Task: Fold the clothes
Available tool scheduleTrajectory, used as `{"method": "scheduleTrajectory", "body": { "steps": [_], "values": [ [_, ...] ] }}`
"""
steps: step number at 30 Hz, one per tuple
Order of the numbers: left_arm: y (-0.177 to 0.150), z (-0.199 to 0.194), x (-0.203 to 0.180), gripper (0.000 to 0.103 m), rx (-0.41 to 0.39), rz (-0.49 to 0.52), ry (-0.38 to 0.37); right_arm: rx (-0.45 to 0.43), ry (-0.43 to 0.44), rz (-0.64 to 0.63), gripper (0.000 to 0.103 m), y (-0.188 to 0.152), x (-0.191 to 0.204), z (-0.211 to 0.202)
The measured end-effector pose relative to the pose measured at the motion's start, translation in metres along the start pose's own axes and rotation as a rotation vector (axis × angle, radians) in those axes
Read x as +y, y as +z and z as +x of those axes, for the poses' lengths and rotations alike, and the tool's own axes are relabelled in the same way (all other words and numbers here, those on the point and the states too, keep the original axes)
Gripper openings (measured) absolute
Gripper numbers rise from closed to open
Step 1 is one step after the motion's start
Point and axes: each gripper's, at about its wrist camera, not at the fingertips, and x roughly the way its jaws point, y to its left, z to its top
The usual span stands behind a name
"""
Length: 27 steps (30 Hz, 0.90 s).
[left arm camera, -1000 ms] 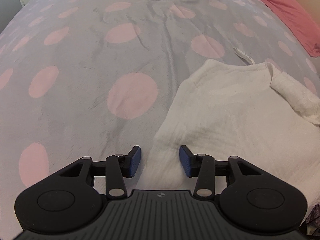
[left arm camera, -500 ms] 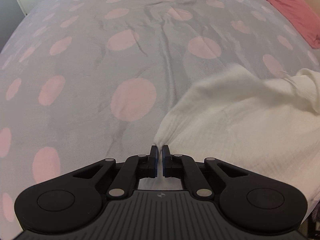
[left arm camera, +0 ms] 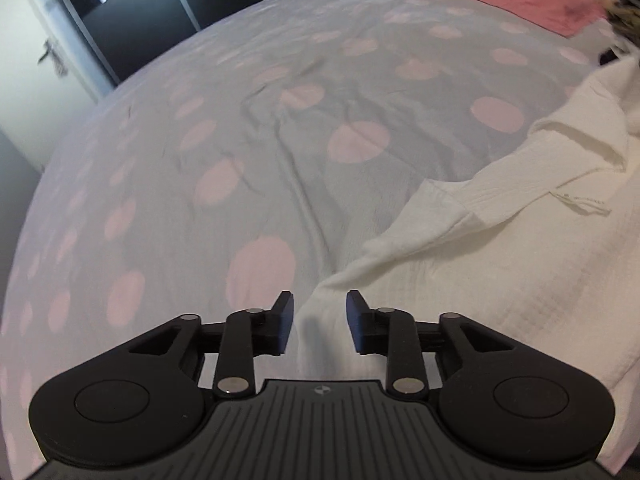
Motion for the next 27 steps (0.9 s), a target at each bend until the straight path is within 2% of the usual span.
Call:
{"method": "scheduleTrajectory", "body": {
  "steps": [4,10,15,16,18,20,21,25,27],
  "values": [
    [0.008,0.011,-0.013,0.029,-0.025,0.091,-0.008,-0.011,0.073,-0.195,0.032,-0.006,0.029,0.004],
    [0.014,0.031,-0.04,0.029,-0.026,0.209,-0.025,0.002,0.118,-0.493,0.034,-0.025,0.063,0.016],
    [0.023,0.044,-0.048,0.029,-0.022,0.209,-0.021,0.027,0.181,-0.645,0.034,-0.033,0.083,0.016],
    [0.025,0.046,-0.048,0.029,-0.016,0.199,-0.018,0.028,0.158,-0.656,0.035,-0.031,0.083,0.018],
    [0.03,0.049,-0.047,0.029,-0.001,0.177,-0.016,0.021,0.066,-0.64,0.043,-0.025,0.08,0.02],
    [0.033,0.053,-0.045,0.029,0.014,0.154,-0.022,-0.02,-0.014,-0.627,0.063,-0.018,0.075,0.018],
    [0.034,0.053,-0.044,0.029,0.018,0.145,-0.029,-0.044,-0.004,-0.633,0.063,-0.017,0.071,0.015],
    [0.037,0.056,-0.041,0.026,0.028,0.118,-0.025,-0.141,0.188,-0.691,0.058,-0.019,0.078,-0.005],
    [0.039,0.056,-0.037,0.025,0.034,0.086,-0.037,-0.12,0.219,-0.709,0.039,-0.021,0.084,-0.002]
  ]
}}
